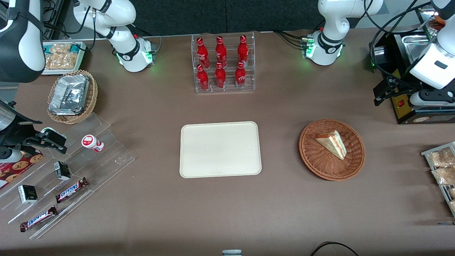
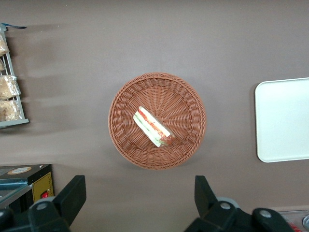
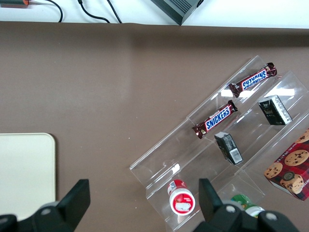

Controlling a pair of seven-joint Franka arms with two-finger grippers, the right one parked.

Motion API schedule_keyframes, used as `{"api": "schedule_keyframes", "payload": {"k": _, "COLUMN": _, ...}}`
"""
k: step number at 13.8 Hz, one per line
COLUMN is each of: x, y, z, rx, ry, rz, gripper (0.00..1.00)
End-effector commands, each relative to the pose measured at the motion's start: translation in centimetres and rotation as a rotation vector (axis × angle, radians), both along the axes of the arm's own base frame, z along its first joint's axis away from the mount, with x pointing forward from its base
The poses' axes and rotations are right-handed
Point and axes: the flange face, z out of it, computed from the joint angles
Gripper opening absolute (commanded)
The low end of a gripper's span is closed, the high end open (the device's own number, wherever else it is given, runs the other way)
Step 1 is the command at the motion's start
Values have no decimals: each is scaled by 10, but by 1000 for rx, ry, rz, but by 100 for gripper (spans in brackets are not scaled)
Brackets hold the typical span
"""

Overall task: Place sandwich from basket to tray
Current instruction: 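Move the left gripper over the wrapped sandwich in the wicker basket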

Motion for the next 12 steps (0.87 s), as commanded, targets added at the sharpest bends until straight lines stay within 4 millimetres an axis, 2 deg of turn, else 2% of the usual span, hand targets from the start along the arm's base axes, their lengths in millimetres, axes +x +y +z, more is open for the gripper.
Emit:
{"api": "schedule_keyframes", "payload": {"k": 1, "x": -4, "y": -4, "z": 2, "rx": 12, "ry": 26, "rz": 0, "gripper": 99}}
{"api": "schedule_keyframes", "payload": {"k": 3, "x": -3, "y": -5, "z": -6, "rx": 8, "ry": 46, "rz": 15, "gripper": 99}}
{"api": "schedule_keyframes", "payload": {"k": 4, "x": 2, "y": -3, "z": -22, "rx": 9, "ry": 77, "rz": 81, "gripper": 99}}
{"api": "schedule_keyframes", "payload": {"k": 5, "x": 9, "y": -3, "z": -42, "rx": 11, "ry": 111, "rz": 209, "gripper": 99}}
{"api": "schedule_keyframes", "payload": {"k": 7, "x": 24, "y": -7, "z": -97, "rx": 51, "ry": 186, "rz": 482, "gripper": 100}}
{"api": "schedule_keyframes", "payload": {"k": 9, "x": 29, "y": -15, "z": -136, "rx": 71, "ry": 195, "rz": 582, "gripper": 100}}
{"api": "schedule_keyframes", "payload": {"k": 12, "x": 23, "y": -13, "z": -186, "rx": 57, "ry": 154, "rz": 728, "gripper": 100}}
